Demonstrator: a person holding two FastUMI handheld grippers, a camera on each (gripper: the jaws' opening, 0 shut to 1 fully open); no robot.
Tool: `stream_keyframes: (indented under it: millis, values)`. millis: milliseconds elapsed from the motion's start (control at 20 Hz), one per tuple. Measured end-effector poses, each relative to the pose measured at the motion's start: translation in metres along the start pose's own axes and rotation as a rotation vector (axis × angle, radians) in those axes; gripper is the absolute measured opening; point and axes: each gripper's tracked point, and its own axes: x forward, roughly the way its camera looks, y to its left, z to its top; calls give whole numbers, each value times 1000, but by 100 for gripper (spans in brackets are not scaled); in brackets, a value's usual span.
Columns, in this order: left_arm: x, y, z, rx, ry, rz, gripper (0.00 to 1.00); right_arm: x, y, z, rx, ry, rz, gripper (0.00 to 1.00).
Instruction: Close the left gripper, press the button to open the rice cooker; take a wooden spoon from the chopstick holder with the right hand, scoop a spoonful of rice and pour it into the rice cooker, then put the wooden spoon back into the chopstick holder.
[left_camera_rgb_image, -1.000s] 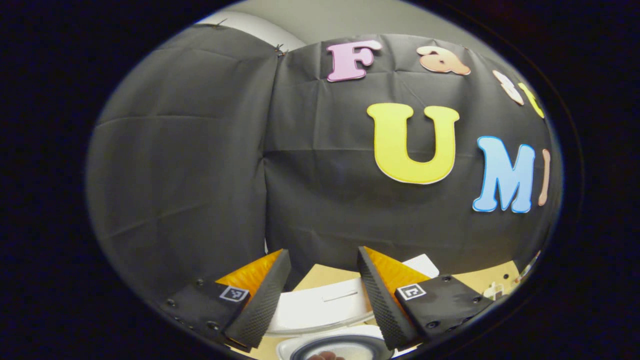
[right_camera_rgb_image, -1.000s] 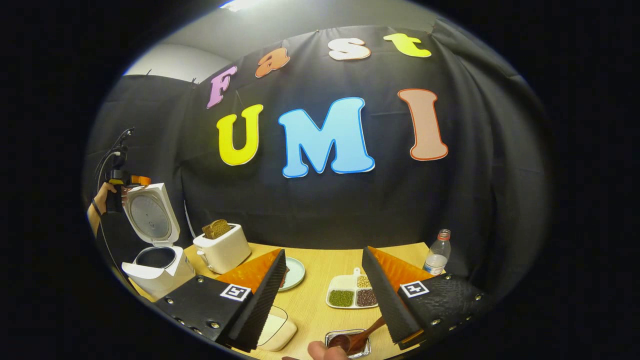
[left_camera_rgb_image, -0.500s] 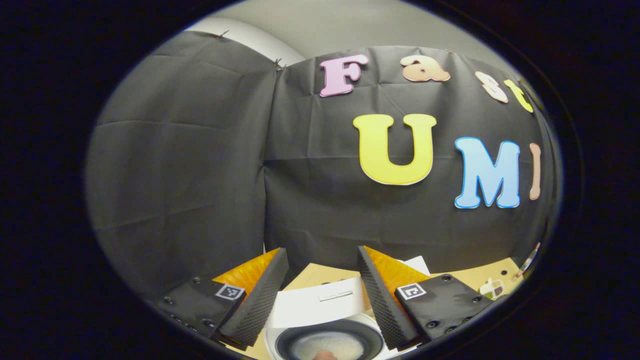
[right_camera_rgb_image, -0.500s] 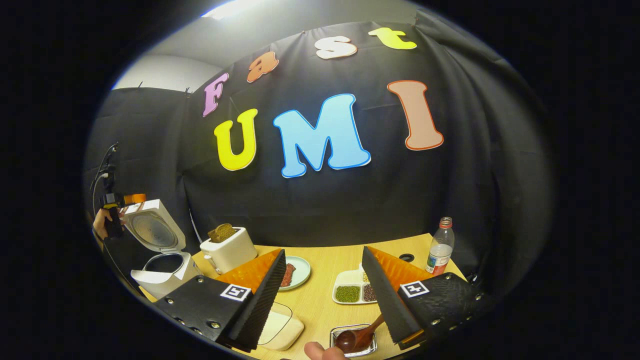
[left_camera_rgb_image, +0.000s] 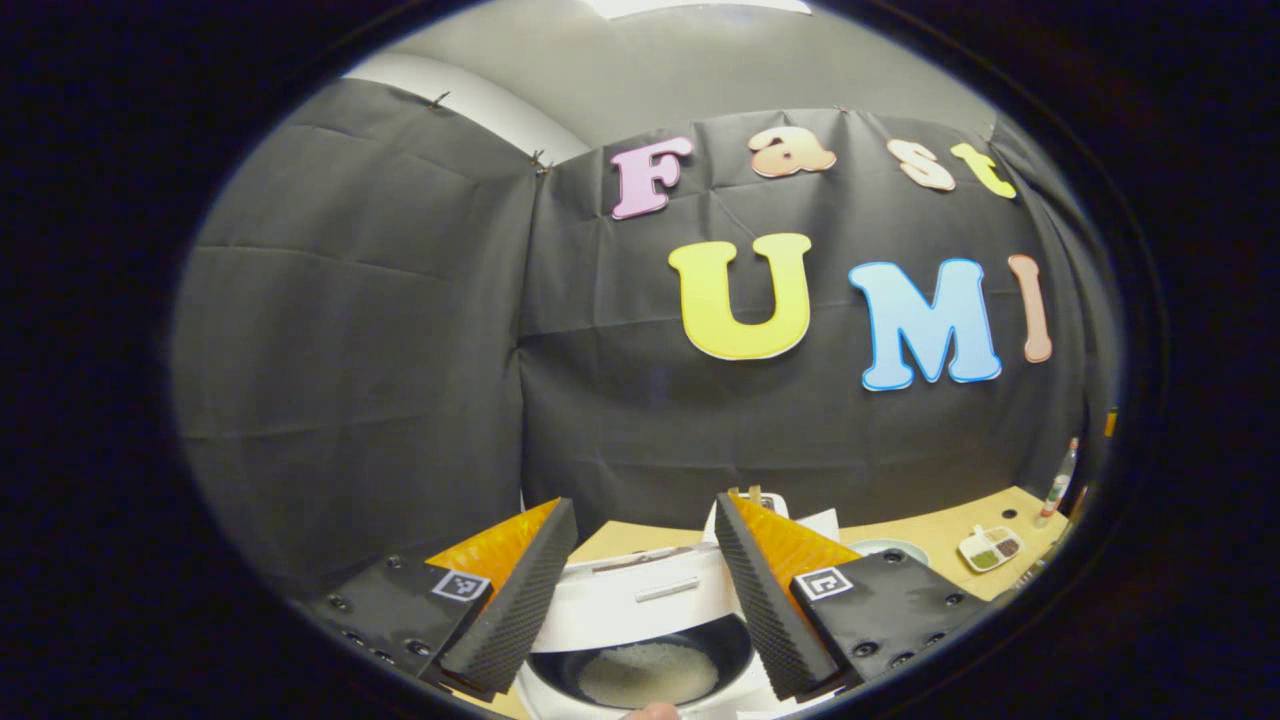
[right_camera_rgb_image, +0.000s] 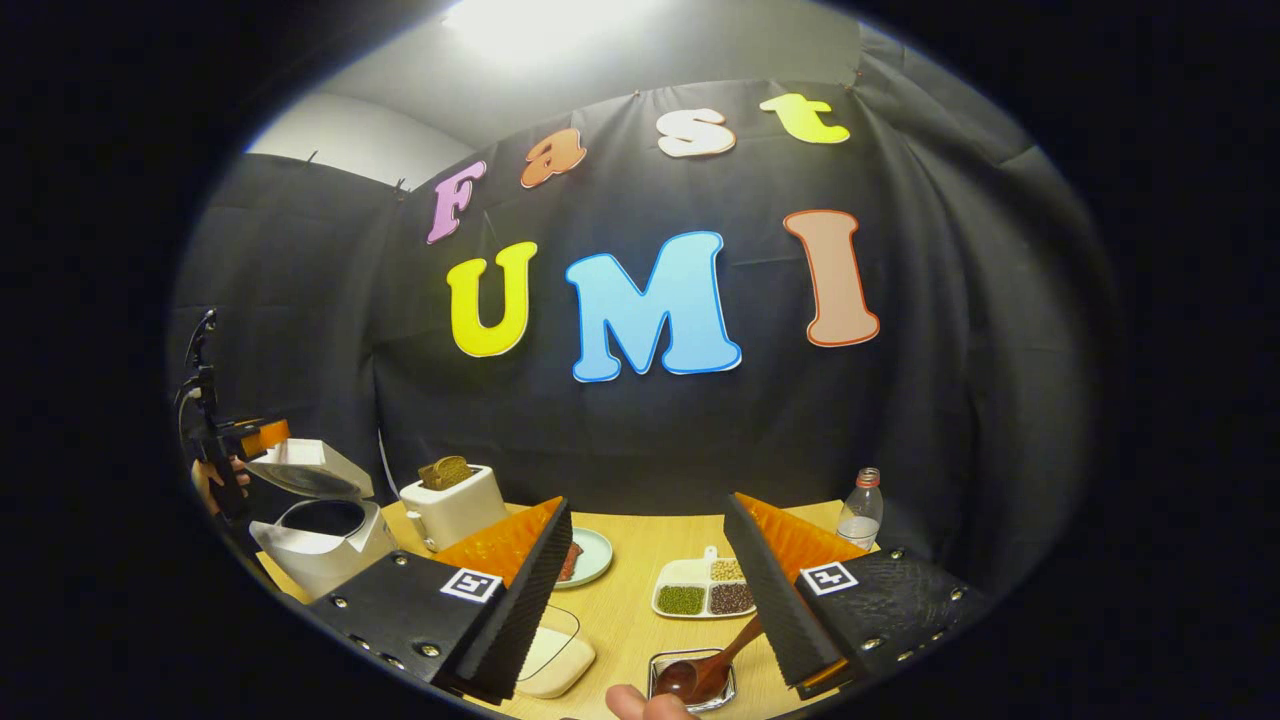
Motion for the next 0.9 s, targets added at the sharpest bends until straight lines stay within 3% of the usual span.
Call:
stream_keyframes:
  millis: [250,300,400,500,550,700,900]
  values:
    - [-19,-6,-24,20,-10,-4,96,-7,3,-8,-3,17,7,93]
    - [-22,-8,-28,21,-14,-3,87,-7,1,-10,-8,22,3,93]
    - [-34,-10,-33,32,-39,11,92,-9,-2,-10,-12,22,1,93]
    - [-41,-13,-25,37,-95,23,87,-11,-4,-9,-10,13,-6,93]
    - [-40,-16,-27,64,-117,25,98,-10,-6,-10,-10,15,-8,93]
    - [-47,-22,-42,119,-67,38,100,-11,-5,-10,0,17,-5,93]
    - [-54,-19,-41,-34,-7,-20,99,-14,-5,-11,7,15,-2,93]
